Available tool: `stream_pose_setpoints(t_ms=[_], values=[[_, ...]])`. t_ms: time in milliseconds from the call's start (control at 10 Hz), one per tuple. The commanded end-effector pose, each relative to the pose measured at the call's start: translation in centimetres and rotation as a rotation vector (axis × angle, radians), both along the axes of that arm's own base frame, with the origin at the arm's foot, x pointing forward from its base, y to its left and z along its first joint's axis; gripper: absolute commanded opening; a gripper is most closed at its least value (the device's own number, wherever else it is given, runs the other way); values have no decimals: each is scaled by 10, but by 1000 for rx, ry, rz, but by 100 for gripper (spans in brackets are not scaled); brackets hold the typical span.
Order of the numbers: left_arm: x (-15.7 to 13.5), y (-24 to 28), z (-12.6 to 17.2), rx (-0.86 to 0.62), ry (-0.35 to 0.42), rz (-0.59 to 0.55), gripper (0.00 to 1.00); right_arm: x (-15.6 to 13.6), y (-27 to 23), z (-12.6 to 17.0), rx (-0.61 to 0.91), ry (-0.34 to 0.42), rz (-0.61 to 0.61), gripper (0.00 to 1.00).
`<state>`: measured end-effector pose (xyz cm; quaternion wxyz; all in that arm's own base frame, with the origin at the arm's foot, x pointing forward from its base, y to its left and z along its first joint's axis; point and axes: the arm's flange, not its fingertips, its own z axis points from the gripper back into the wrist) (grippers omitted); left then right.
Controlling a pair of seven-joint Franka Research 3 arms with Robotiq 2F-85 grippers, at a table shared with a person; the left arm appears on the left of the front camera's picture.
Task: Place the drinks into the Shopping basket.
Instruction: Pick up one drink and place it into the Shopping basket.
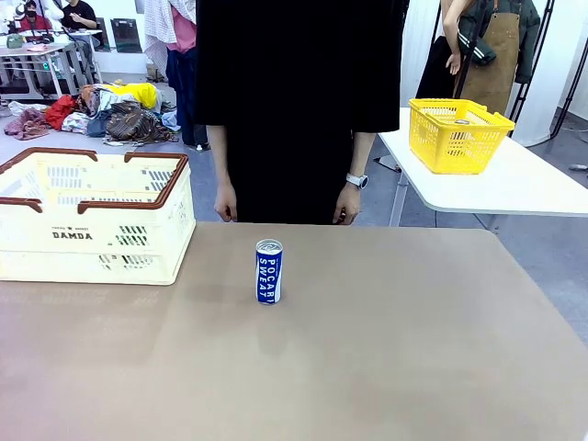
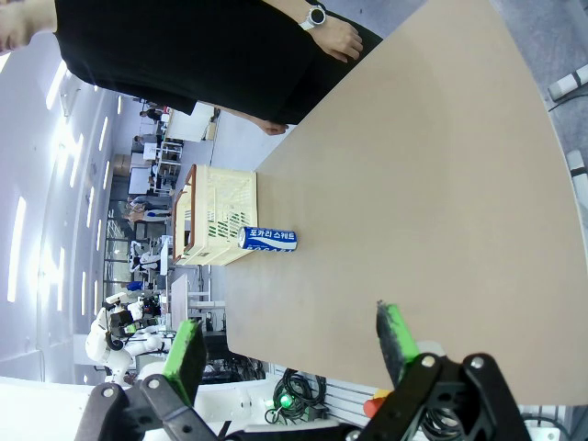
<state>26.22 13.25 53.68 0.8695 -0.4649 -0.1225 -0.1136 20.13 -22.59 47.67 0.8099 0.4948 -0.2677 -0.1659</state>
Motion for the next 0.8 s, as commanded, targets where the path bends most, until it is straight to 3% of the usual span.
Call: stream_pose_setpoints(t_ms=[0,500,600,700], values=[[-2,0,2,-22,3,2,100,1,-1,2,5,-31,8,100],[0,0,0,0,0,0,100,1,-1,2,5,-31,8,100],[9,-10,6,90,55,167,100,1,-1,2,5,-31,8,100],[21,-33,15,144,47,222,100,1,-1,2,5,-31,8,100]])
